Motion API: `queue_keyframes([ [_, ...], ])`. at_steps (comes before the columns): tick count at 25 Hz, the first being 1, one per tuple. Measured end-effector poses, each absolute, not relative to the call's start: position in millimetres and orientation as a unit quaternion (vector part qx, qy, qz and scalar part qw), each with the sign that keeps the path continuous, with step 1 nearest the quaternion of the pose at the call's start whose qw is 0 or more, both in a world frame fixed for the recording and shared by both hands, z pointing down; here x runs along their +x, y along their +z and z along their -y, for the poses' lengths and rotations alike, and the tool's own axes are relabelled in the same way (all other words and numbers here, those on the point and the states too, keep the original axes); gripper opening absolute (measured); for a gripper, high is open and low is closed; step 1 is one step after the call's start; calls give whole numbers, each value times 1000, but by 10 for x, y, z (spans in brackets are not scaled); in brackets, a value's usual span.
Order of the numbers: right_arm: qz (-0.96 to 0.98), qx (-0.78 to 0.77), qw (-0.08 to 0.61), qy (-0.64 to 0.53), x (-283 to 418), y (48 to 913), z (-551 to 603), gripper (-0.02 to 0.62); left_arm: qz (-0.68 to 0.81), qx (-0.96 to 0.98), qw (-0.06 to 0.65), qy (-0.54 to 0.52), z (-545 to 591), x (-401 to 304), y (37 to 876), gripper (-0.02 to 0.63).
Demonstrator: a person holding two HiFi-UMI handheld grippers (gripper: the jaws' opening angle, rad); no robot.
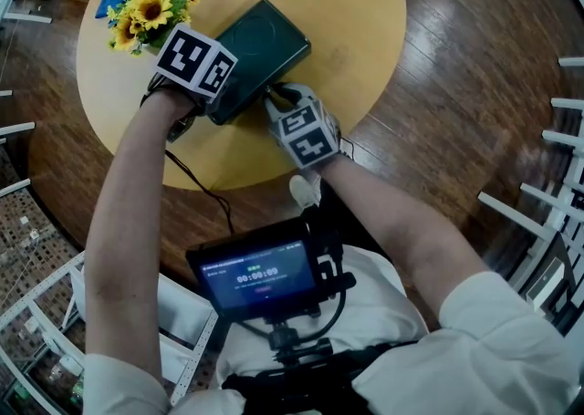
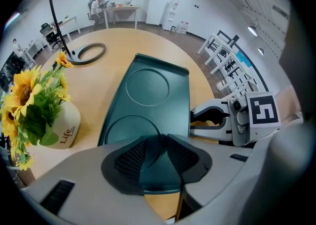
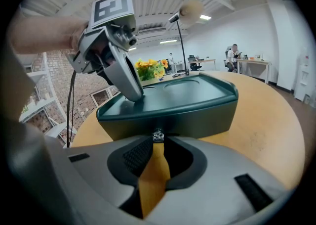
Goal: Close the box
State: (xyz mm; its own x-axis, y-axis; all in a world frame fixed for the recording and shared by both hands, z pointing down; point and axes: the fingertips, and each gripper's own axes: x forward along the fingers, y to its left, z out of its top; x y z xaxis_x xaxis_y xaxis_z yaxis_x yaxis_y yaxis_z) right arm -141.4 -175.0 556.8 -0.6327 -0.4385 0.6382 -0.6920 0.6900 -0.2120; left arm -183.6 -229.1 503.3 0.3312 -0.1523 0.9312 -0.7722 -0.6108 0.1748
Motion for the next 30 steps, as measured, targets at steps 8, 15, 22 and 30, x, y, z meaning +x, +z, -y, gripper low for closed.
queue_keyframes([
  [8, 880, 311, 281, 221, -1392, 5558, 1743, 80, 306, 759, 312, 482, 2290, -1824, 5015, 132],
  [15, 880, 307, 296, 207, -1192, 5529, 1695, 115, 352, 767, 308, 440, 2331, -1948, 4883, 114],
  [22, 882, 316, 301, 177, -1052, 5264, 1565, 115, 408, 787, 267, 377, 2154, -1965, 4526, 112],
  [30, 885, 324, 295, 154, -839, 4659, 1021, 114, 485, 805, 248, 234, 1506, -1877, 4025, 112],
])
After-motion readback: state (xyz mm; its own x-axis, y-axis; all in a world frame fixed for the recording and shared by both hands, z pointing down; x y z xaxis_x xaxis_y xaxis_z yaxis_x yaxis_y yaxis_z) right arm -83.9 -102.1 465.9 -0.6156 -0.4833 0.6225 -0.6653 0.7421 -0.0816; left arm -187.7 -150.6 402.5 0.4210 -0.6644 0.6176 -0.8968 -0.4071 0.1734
